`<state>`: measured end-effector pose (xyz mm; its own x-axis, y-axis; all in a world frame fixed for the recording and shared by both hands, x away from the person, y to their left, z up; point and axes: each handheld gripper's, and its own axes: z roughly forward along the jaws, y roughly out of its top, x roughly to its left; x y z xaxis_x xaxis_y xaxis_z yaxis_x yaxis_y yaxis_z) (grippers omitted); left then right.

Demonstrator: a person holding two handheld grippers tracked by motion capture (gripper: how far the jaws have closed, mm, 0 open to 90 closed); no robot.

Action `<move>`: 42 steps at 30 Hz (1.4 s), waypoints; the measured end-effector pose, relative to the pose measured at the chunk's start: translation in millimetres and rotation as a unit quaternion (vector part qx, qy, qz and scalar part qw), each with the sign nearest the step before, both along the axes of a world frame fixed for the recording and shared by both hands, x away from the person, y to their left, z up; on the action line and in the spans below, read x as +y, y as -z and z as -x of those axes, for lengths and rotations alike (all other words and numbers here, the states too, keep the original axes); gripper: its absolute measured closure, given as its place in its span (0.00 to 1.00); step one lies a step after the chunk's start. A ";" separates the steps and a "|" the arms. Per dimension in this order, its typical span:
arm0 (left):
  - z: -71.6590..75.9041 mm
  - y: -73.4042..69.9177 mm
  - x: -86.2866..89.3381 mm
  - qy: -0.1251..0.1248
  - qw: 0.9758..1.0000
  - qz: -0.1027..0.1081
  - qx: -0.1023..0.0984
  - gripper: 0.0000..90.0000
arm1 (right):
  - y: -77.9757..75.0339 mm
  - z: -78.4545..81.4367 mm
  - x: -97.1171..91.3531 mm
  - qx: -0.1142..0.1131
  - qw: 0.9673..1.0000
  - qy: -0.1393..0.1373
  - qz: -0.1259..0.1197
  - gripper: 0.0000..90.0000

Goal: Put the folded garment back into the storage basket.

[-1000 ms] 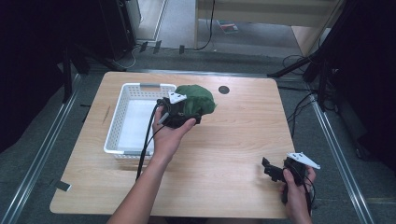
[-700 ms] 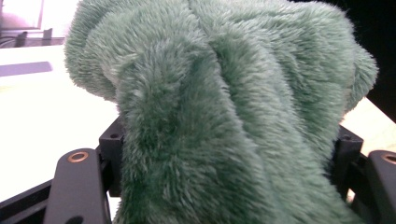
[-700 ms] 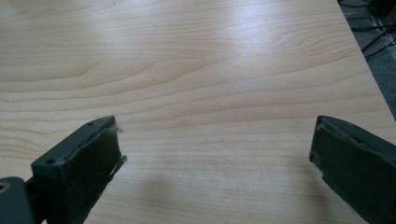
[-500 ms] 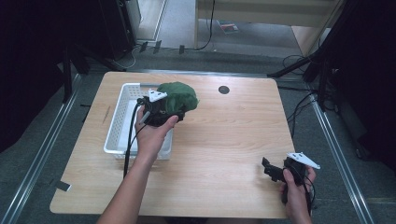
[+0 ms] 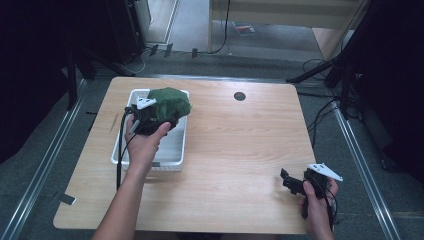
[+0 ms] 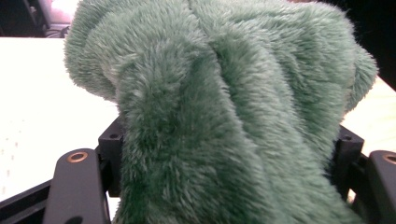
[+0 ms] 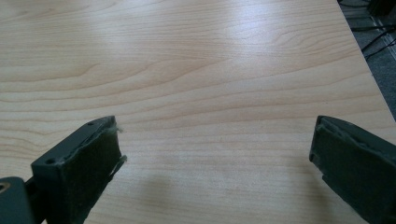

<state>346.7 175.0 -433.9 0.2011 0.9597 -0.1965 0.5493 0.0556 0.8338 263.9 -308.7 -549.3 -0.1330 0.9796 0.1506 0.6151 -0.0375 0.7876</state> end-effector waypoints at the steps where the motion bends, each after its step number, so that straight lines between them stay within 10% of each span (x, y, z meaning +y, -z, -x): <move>1: -0.4 1.6 3.1 -0.004 1.000 0.000 0.003 0.30 | 0.0 0.0 0.0 0.000 1.000 0.000 0.000 0.02; 16: -19.2 32.7 27.1 -0.023 0.998 -0.025 0.047 0.30 | 0.1 -0.1 -0.2 0.000 1.000 0.000 0.000 0.02; 31: -41.7 56.1 29.9 -0.013 0.985 -0.060 0.163 0.25 | 0.1 -0.1 -0.7 0.000 1.000 0.000 -0.002 0.02; 42: -42.3 52.6 30.8 -0.024 0.983 -0.056 0.172 0.03 | 0.1 -0.1 -0.5 0.000 1.000 0.000 -0.002 0.02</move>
